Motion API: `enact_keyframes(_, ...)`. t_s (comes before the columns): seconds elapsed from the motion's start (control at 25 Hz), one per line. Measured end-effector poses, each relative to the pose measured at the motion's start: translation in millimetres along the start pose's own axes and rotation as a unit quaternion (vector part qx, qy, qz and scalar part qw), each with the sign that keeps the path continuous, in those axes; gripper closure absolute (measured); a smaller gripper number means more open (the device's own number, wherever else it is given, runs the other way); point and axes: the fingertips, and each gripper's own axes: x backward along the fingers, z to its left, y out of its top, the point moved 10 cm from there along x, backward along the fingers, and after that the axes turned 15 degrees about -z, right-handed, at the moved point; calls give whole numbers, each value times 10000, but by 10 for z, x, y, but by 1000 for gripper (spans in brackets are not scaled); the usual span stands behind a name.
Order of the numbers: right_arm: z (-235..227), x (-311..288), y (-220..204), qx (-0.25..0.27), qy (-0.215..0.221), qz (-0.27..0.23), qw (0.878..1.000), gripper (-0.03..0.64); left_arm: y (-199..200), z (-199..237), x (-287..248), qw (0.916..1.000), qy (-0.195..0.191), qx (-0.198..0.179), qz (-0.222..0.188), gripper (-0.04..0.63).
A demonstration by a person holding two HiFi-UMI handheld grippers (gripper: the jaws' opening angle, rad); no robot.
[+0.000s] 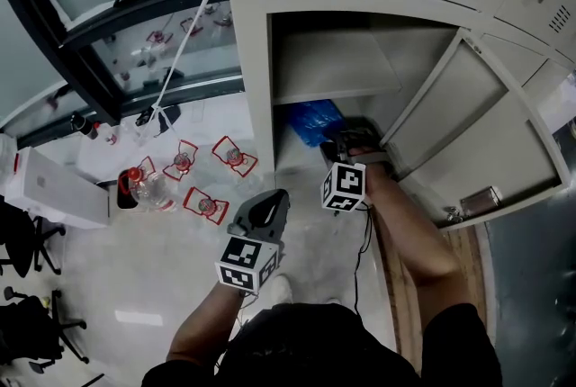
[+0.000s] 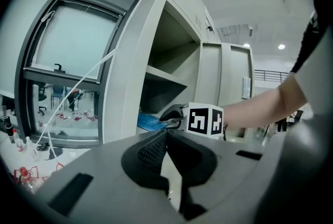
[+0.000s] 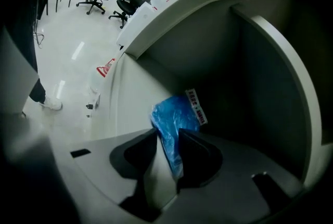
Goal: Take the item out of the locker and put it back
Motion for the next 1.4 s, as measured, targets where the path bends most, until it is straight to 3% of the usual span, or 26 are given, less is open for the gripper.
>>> enact_keyframes(0.52, -22, -231, 22, 533, 3, 67, 9986, 565, -73, 12, -68, 9999, -74, 97, 102, 591)
enact_keyframes(0.76, -5, -294, -14, 338, -31, 42, 9994, 604, -69, 33, -71, 9999, -52, 79, 112, 591)
enact_keyframes(1.4, 120, -19, 39, -472, -448, -171, 9977, 609, -65, -176, 51, 9999, 68, 5, 81, 591)
